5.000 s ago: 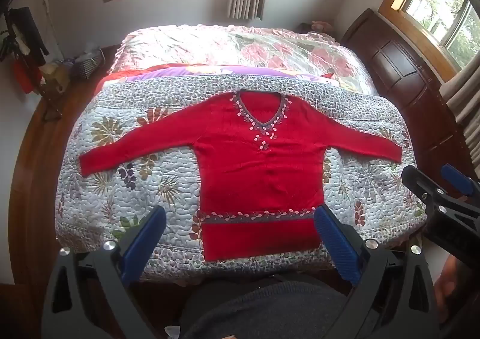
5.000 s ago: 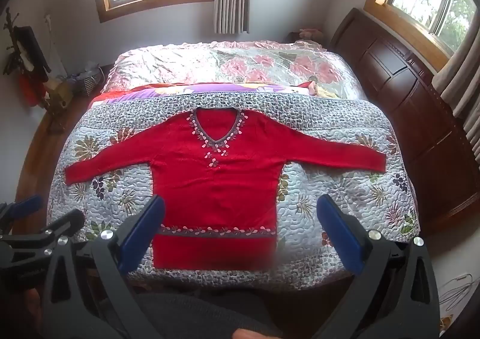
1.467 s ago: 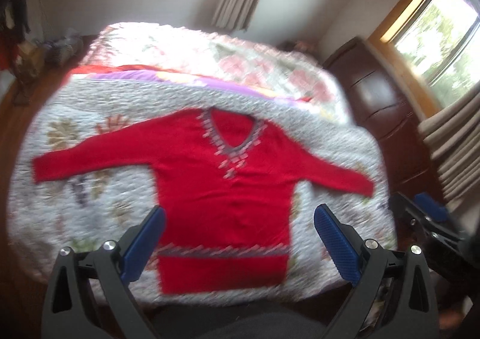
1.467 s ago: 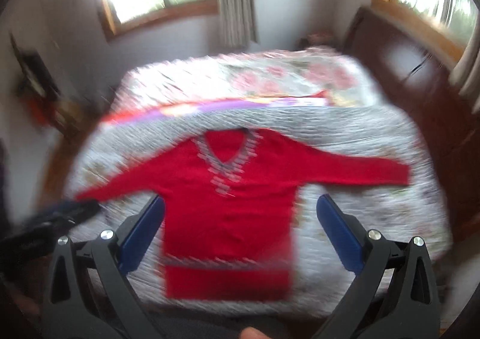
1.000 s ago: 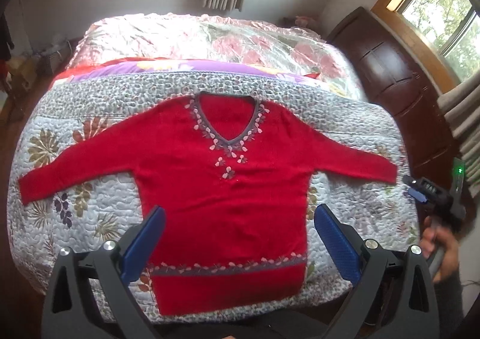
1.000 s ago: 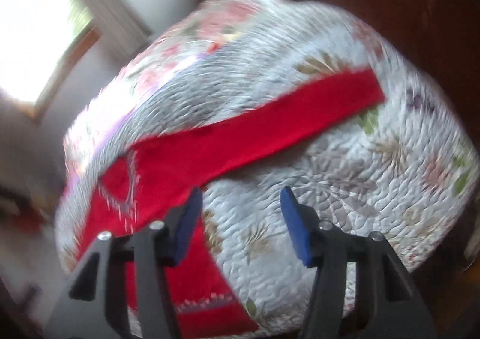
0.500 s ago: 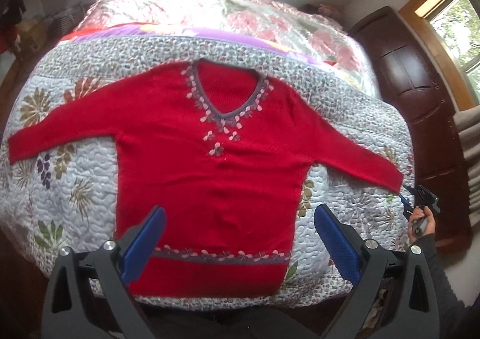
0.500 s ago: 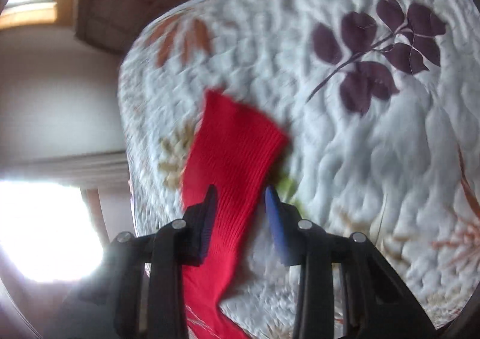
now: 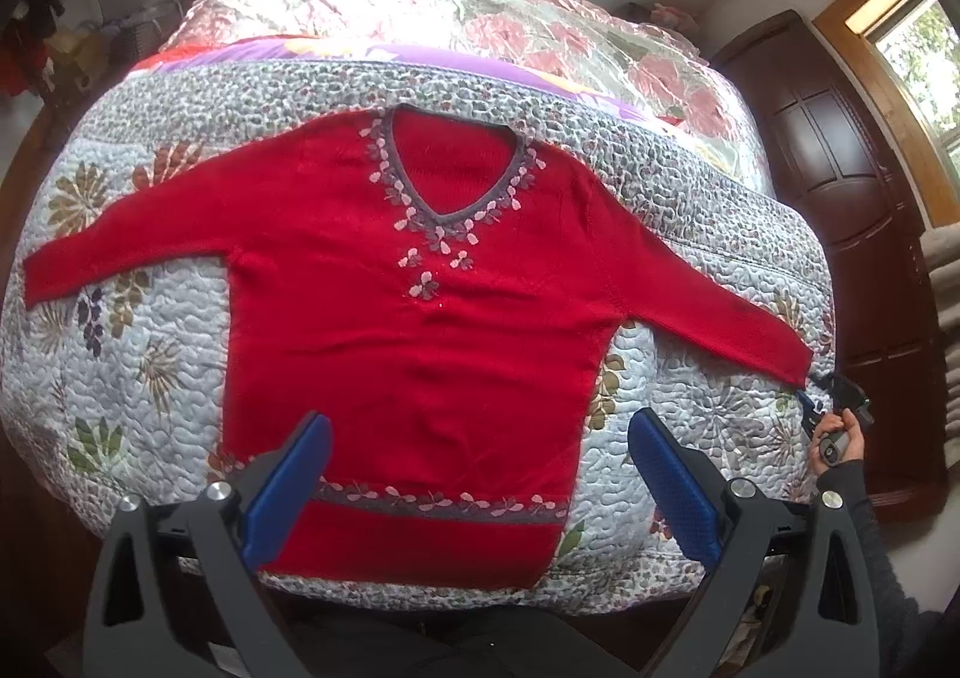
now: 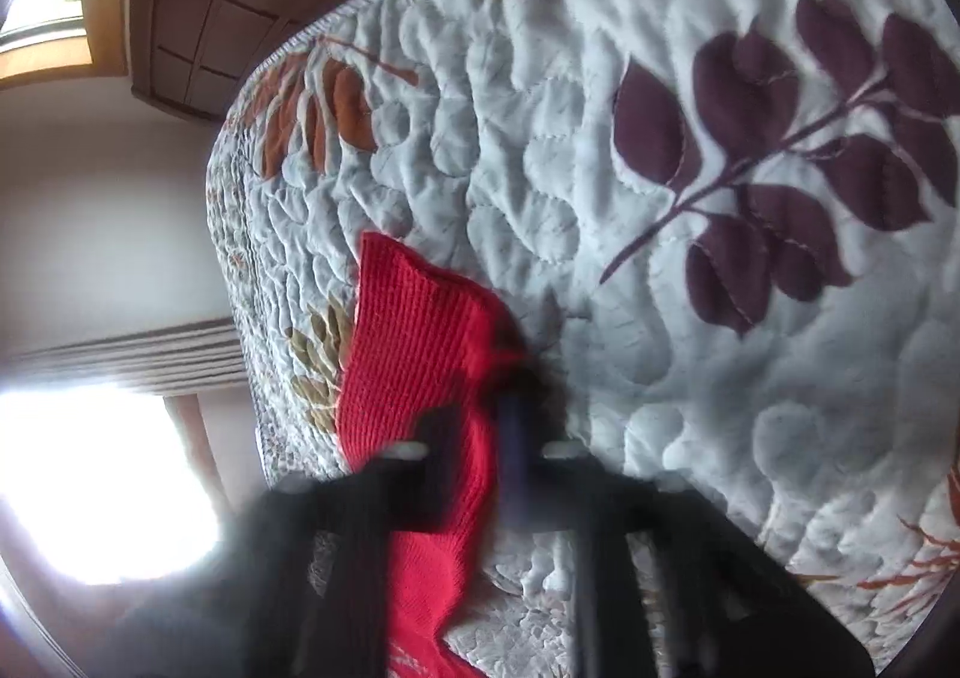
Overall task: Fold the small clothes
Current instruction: 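Lift the held sleeve with the right tool and fold it across the chest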
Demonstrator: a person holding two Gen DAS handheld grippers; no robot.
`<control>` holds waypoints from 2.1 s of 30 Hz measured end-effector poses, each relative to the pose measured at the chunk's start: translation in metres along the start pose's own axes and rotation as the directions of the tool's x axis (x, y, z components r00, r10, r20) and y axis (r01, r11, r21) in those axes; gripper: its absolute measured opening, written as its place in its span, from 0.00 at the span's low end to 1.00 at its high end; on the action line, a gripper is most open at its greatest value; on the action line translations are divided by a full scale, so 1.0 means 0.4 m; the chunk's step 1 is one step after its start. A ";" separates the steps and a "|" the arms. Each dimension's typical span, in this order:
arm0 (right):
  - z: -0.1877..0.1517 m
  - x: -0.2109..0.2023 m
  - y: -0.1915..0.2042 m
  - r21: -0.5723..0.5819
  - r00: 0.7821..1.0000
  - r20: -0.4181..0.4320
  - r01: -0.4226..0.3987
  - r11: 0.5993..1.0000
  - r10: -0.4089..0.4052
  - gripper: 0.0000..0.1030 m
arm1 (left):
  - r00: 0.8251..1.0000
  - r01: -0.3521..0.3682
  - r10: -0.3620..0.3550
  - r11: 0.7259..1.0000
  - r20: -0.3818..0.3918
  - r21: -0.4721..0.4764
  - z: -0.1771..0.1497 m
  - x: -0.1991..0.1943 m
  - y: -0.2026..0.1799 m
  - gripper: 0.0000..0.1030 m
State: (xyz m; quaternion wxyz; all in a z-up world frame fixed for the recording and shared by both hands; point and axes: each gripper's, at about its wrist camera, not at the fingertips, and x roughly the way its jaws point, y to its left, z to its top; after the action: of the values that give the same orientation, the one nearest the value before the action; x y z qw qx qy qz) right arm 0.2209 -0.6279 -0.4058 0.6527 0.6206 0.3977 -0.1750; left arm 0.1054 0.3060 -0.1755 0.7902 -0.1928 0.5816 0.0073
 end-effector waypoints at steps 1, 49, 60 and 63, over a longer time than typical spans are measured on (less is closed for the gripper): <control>-0.004 0.002 -0.001 -0.008 1.000 0.003 -0.002 1.000 0.002 0.06 | 1.000 0.005 -0.005 1.000 -0.001 -0.007 -0.004 -0.002 0.006 0.96; -1.303 0.223 0.733 -0.899 0.994 -0.074 -0.032 0.436 -0.079 0.05 | 0.939 0.345 -0.344 0.938 -0.017 0.025 0.339 0.112 0.494 0.96; -1.541 0.526 0.542 -0.963 0.953 0.002 0.083 0.254 -0.303 0.05 | 0.919 0.389 -0.383 0.919 -0.087 0.060 0.405 0.232 0.506 0.96; -1.588 0.564 0.506 -0.981 0.940 0.058 0.117 0.156 -0.336 0.08 | 0.891 0.445 -0.441 0.895 -0.105 0.021 0.408 0.272 0.510 0.96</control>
State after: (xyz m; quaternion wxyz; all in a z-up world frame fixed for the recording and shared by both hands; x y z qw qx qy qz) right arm 0.3155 0.0690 -0.3812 0.8245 0.0120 0.5607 0.0753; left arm 0.2419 0.5228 -0.2957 0.7457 -0.3028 0.5605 -0.1952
